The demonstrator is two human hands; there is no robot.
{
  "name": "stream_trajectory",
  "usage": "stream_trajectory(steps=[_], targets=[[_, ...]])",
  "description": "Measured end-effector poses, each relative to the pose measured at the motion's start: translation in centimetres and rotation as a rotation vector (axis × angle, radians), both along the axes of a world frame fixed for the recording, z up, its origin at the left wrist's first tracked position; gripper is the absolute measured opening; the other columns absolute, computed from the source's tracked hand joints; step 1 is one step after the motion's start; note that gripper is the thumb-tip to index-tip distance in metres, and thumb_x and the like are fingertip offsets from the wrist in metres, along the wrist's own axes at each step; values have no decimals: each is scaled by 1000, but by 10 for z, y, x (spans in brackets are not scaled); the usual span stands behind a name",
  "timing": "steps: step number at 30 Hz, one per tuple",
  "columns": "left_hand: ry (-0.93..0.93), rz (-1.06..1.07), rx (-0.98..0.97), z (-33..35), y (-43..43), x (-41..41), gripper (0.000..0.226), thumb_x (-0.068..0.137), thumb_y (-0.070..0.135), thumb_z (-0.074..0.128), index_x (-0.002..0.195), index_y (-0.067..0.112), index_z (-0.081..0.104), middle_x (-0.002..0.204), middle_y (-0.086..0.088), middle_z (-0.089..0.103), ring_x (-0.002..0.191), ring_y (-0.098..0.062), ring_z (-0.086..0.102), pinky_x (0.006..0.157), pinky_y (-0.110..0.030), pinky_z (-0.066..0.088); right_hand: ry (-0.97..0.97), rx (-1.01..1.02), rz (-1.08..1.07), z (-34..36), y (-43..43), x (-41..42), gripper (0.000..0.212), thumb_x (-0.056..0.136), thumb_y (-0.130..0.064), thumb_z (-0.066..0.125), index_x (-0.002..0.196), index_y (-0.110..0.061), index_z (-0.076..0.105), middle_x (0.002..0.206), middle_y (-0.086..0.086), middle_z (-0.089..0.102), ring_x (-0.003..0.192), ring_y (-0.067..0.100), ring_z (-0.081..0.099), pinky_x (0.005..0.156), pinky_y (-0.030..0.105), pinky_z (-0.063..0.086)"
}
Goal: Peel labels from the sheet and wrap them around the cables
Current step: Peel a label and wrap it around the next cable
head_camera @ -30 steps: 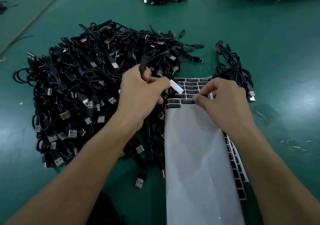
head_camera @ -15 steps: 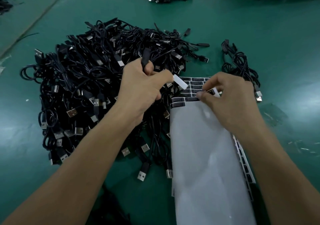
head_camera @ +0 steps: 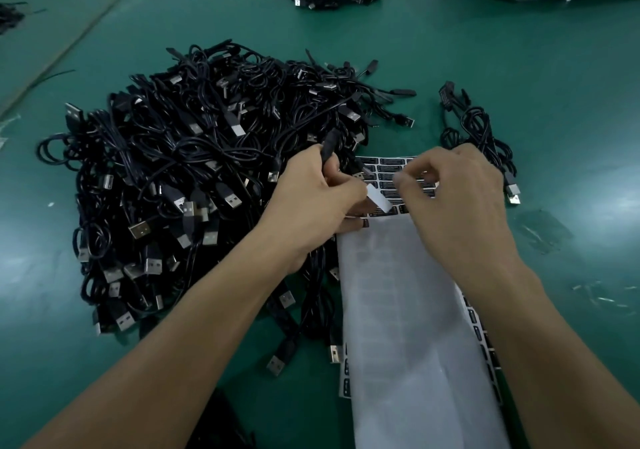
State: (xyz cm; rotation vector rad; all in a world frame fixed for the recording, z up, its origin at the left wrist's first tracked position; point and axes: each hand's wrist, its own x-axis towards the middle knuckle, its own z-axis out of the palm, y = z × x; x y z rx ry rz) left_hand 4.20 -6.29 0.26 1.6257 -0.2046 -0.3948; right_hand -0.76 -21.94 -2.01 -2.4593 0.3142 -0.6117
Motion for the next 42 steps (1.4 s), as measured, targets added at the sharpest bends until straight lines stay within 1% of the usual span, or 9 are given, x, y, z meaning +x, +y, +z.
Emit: stream_trajectory(steps=[3,6,11,19,24,30,33,36,42], targets=[[-20,30,22,0,0,0,38,90,-1,64,79,19,33,92,-13,60,87,-20,76,70,-44,64,-148,123,91,8,9,-2,17,95,-25,64,78,-23,64,60,-10,56,62,8,54,61,13,39],[-28,65,18,0,-1,0,39,88,-5,63,78,18,33,94,-20,62,80,-17,75,69,-47,64,-142,100,209,9,18,-4,11,84,-24,72,77,-23,64,61,-8,59,58,12,55,58,19,45],[-66,115,11,-4,-2,-1,40,87,-4,65,78,18,33,96,-27,61,97,-35,72,66,-51,63,-76,-29,246,1,21,-4,16,79,-25,79,90,-20,68,80,-6,55,75,17,55,67,44,51],[-56,124,24,-8,-1,2,37,85,5,70,79,18,36,80,-11,55,91,-31,71,68,-52,63,-57,-58,148,-3,25,-4,6,88,-22,72,87,-19,77,74,-5,60,72,17,57,66,35,46],[116,137,-143,-1,2,7,29,99,44,47,85,19,51,77,-1,69,77,-21,75,60,-44,61,-12,426,136,-3,21,1,20,83,-16,73,68,-28,75,51,-10,60,46,5,50,45,16,37],[34,186,-122,1,12,4,29,98,22,33,75,15,48,58,0,61,53,-18,64,49,-32,53,64,1029,93,0,18,7,20,85,-10,73,67,-15,75,55,-2,41,51,10,35,41,20,30],[-61,153,19,-1,15,3,28,99,24,34,77,18,50,55,8,49,47,-9,46,42,-25,39,99,1096,111,2,16,7,33,87,-10,72,56,-23,73,58,-3,37,53,10,32,40,19,28],[-57,108,59,-3,17,4,50,107,41,31,75,24,66,55,12,36,47,-6,29,41,-20,26,136,1084,125,2,15,7,40,87,-11,71,49,-24,68,56,-4,33,50,10,28,40,20,26],[64,4,-35,-1,21,3,41,107,26,42,87,22,79,61,10,40,55,-4,36,45,-18,36,156,1074,115,4,11,8,41,85,-10,72,47,-22,66,53,-3,31,46,10,26,38,19,25]])
